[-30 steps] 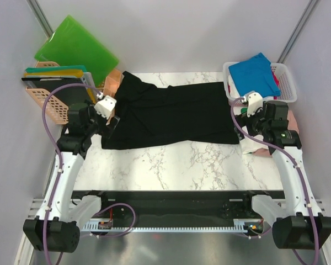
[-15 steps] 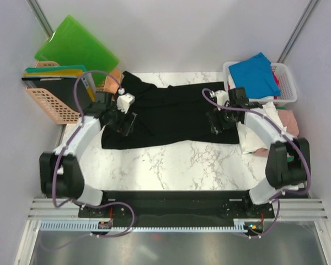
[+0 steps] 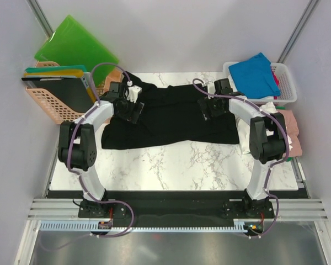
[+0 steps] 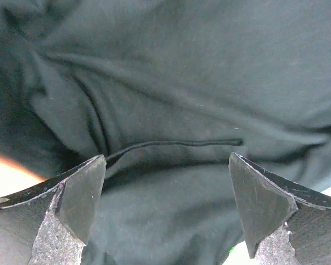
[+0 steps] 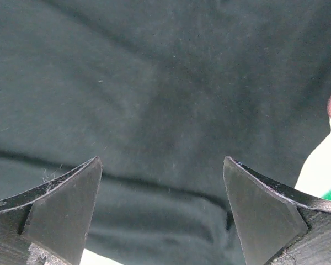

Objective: Fold and stack the t-shirts

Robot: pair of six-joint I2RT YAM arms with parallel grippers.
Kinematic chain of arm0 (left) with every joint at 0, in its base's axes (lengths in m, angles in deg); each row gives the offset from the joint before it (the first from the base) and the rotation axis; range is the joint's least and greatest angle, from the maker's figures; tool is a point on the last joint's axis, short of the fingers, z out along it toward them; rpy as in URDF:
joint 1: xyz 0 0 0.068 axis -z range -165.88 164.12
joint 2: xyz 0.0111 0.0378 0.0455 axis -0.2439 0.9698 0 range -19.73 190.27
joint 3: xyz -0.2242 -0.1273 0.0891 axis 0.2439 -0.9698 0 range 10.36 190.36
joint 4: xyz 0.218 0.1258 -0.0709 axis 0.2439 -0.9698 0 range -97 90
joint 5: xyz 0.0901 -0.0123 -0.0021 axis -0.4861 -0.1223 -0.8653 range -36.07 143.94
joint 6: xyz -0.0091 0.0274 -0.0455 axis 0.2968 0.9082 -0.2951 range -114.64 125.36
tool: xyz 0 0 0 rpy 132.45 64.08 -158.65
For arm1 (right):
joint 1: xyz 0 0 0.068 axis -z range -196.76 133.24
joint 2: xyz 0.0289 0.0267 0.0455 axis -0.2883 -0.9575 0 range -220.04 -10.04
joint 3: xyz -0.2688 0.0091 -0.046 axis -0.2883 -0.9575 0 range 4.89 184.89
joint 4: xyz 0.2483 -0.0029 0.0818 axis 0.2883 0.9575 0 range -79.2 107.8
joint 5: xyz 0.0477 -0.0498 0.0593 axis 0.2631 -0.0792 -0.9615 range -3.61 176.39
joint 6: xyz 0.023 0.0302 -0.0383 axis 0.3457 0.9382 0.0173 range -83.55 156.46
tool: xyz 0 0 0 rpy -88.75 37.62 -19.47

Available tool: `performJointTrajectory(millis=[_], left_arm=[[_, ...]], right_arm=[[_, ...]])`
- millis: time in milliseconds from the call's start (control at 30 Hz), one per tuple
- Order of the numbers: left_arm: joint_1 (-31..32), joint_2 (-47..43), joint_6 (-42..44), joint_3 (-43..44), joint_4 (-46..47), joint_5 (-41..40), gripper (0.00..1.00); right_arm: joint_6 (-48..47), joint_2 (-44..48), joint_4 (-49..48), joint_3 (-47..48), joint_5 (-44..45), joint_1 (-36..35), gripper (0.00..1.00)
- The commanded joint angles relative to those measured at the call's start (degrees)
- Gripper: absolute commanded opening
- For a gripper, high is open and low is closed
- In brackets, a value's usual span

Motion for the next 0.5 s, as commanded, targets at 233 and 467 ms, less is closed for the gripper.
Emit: performJointTrajectory(millis=[233, 467], left_arm=[[0.0, 5.0, -0.9, -2.8, 3.6, -3.8, 1.00], [-0.1, 3.5, 0.6, -11.9, 7.9, -4.3, 1.00]], right_arm=[[0.2, -4.4, -5.2, -3.3, 1.5, -0.1, 0.98], [-1.4, 1.5, -6.7, -14.4, 0.4, 0.3, 0.98]])
